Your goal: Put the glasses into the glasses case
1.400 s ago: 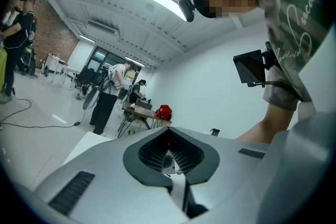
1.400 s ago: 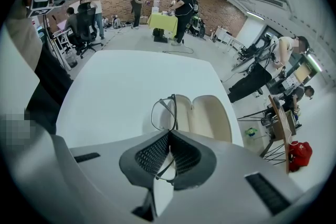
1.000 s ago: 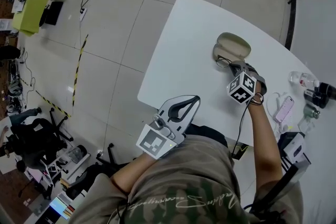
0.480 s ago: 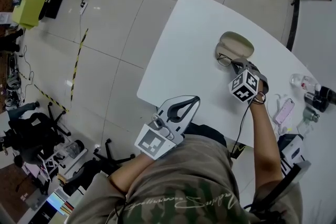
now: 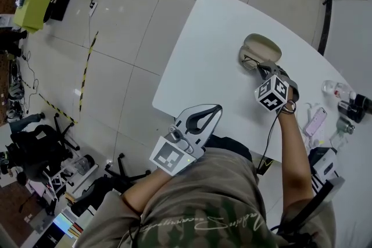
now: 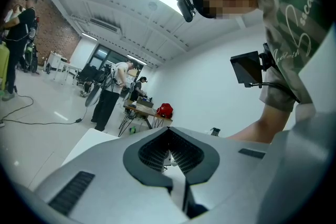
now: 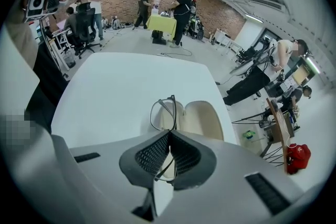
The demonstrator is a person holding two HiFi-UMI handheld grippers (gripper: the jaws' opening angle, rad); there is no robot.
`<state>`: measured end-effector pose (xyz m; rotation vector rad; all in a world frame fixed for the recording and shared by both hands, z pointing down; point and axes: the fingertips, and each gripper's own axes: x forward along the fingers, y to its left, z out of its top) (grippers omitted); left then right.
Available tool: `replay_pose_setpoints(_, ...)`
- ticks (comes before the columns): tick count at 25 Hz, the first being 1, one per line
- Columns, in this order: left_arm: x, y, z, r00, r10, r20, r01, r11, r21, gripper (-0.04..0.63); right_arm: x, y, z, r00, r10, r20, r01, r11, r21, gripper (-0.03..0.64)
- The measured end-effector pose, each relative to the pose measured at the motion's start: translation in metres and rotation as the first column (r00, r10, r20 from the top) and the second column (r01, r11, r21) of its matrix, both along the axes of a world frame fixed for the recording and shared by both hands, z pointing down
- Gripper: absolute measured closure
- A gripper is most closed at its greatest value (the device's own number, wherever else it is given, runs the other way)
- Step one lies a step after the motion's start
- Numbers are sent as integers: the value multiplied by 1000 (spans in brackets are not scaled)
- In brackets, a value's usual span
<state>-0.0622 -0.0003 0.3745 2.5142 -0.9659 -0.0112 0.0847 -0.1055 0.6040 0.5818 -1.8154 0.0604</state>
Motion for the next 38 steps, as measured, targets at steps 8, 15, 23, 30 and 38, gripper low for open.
replay_pose_setpoints(8, 2, 0, -1, 1000, 8, 1, -8, 1000, 4, 595, 1, -6, -2, 1000, 8, -2, -8, 1000, 10, 597)
replay_pose_setpoints(15, 1, 1, 1, 1000, 1, 3, -1, 1000, 4, 595, 8, -4, 1, 1000, 10, -8, -10, 1000, 2, 597)
replay_pose_setpoints(23, 0, -1, 4, 1000, -6, -1, 6, 1000, -3, 595, 10, -8, 6, 1000, 15, -9, -15, 1000, -3, 597)
replay_pose_setpoints(30, 2, -3, 3, 1000, -7, 0, 7, 1000, -2, 595, 12, -12, 8, 1000, 28, 0, -28, 1000, -8, 597)
replay_pose_setpoints(38, 7, -6, 3, 1000, 12, -10, -12, 1000, -6, 595, 11, -13, 10, 1000, 29, 3, -29, 999, -15, 597)
